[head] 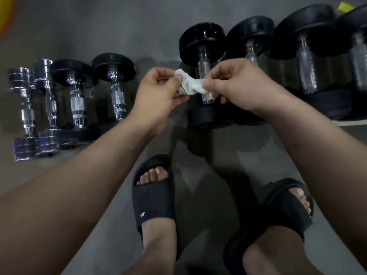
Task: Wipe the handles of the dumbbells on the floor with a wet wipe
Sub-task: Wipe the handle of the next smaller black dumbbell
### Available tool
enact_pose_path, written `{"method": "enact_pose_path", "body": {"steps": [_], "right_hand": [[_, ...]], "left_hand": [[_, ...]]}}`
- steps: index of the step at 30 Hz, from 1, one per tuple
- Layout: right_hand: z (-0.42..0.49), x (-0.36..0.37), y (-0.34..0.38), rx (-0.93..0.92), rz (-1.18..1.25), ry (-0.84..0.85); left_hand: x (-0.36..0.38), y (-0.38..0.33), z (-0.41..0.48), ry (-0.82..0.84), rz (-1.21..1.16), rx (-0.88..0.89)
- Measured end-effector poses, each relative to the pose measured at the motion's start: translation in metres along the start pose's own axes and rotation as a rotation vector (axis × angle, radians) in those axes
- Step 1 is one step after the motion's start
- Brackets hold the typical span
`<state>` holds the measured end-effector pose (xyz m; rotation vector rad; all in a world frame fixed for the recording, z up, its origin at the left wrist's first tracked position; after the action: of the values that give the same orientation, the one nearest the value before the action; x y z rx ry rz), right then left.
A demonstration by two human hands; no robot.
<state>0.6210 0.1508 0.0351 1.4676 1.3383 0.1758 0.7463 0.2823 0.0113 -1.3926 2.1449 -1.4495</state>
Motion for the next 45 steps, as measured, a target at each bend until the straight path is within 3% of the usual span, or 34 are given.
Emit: {"method": "enact_pose_path", "body": {"steps": [5,9,11,14,17,26,31,35,40,45], "right_hand": [[0.017,-0.014,-0.006,0.041,-0.332,-0.073],[0.030,-0.009,-0.016,0.068,-0.445,-0.064],[0.036,-0.009,-0.020,0.075,-0.468,-0.064],[0.037,-0.011,-0.021,0.036,-0.505,-0.058],[0.028,-0.017,-0.025,0.015,-0.605,-0.030],[-0.023,-0.007,-0.014,-0.093,-0.837,-0.329],[-0.029,-0.002,-0.013,-0.174,-1.019,-0.466],[-0.030,-0.006,-0.014,-0.212,-1.035,-0.506],[-0.028,-0.005,-0.016,-0.138,-1.003,-0.516],[-0.026,-0.005,-0.018,-0.139,-1.003,-0.513]], "left_hand": [[-0.012,0.020,0.022,-0.139,0.147,-0.036],[-0.013,0.015,0.037,-0.174,0.617,0.071],[-0.001,0.017,0.039,-0.123,0.700,0.107],[0.022,0.038,0.033,0.002,0.610,0.046],[0.022,0.049,0.034,-0.018,0.571,0.034],[0.020,0.057,0.041,-0.088,0.389,-0.049],[0.024,0.059,0.036,-0.050,0.436,-0.044],[0.027,0.055,0.047,-0.106,0.455,-0.061],[0.023,0.048,0.064,-0.184,0.244,-0.133],[0.034,0.051,0.049,-0.148,0.380,-0.087]]}}
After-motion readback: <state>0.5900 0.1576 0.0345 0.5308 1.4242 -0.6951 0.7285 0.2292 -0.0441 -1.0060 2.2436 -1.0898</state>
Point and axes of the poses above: each hand's wrist, its own z-axis towards the middle knuckle, its own x-axis out of the palm, y = z × x, the point moved 10 cm from there along z, towards the middle knuckle, and after that the axes turned 11 degrees about -z, right-handed, at the moved point
